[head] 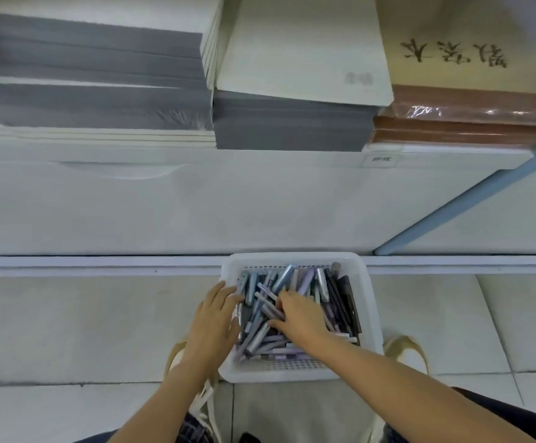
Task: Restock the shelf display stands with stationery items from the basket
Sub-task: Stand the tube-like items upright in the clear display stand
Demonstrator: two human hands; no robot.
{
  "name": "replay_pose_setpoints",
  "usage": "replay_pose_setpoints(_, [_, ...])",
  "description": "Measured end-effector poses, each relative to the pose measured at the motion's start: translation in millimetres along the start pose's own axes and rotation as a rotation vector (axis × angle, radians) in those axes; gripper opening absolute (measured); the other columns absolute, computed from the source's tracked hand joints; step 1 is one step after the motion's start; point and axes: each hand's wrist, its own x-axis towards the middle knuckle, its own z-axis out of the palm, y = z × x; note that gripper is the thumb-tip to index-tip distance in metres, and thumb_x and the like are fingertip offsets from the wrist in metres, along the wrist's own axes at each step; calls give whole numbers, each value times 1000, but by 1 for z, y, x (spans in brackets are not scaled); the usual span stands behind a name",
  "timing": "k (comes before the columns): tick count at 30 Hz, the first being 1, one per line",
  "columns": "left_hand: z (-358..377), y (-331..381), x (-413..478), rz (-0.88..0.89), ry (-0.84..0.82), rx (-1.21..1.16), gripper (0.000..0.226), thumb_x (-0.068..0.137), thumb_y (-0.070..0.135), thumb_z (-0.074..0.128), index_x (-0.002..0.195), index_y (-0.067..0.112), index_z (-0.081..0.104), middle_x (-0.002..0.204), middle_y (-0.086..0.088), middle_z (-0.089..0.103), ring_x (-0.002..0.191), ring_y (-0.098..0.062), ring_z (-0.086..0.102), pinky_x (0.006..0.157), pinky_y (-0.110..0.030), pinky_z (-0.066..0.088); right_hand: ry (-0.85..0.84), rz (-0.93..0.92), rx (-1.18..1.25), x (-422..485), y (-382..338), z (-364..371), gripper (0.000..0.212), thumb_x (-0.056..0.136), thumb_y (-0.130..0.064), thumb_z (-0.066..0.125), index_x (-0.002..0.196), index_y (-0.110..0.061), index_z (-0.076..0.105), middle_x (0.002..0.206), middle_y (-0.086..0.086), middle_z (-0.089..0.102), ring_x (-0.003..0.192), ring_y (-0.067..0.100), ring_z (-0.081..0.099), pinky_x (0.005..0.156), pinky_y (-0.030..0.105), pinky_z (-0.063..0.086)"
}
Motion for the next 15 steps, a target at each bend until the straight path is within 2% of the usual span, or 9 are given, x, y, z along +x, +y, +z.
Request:
replay_pose_setpoints(2, [0,-2,1,4,56,-13,40,65,-10,78,102,4,71,113,-14,67,118,-41,57,90,-50,50,22,-7,13,5,0,2,29,88,-45,63,92,-20,47,95,-1,56,74,15,49,61,27,35])
replay_pose_setpoints(4, [-1,-4,2,0,103,-27,34,66,-10,78,96,6,73,103,-12,70,108,-42,61,86,-50,51,21,-3,105,10,0,-2,24,90,-41,59,89,-19,50,91,-3,52,75,14,48,63,28,37])
replay_pose_setpoints(6, [-3,-5,6,-13,156,-60,20,74,-5,74,90,8,75,91,-8,71,95,-40,62,78,-47,52,-4,-39,245,15,1,-11,24,92,-38,60,96,-15,59,94,-2,56,82,15,54,71,29,45])
replay_pose_setpoints(8, [-3,-4,11,-64,192,-134,8,84,4,71,89,8,76,84,-4,71,90,-33,58,76,-43,48,-44,-98,411,15,-3,-20,25,92,-36,62,105,-15,64,100,-1,65,88,13,60,79,26,48])
replay_pose_setpoints(12, [-4,7,21,-293,41,-449,21,89,31,67,92,12,75,89,0,65,99,-15,47,79,-23,35,-74,-185,641,12,-24,-29,12,90,-32,66,98,-23,67,89,-8,68,79,2,62,72,16,48])
replay_pose_setpoints(15, [-8,10,24,-403,34,-709,15,94,30,60,90,24,73,83,3,70,83,-10,60,73,-18,43,-79,-168,688,12,-28,-28,15,88,-31,68,102,-24,67,92,-8,69,82,3,63,75,19,51])
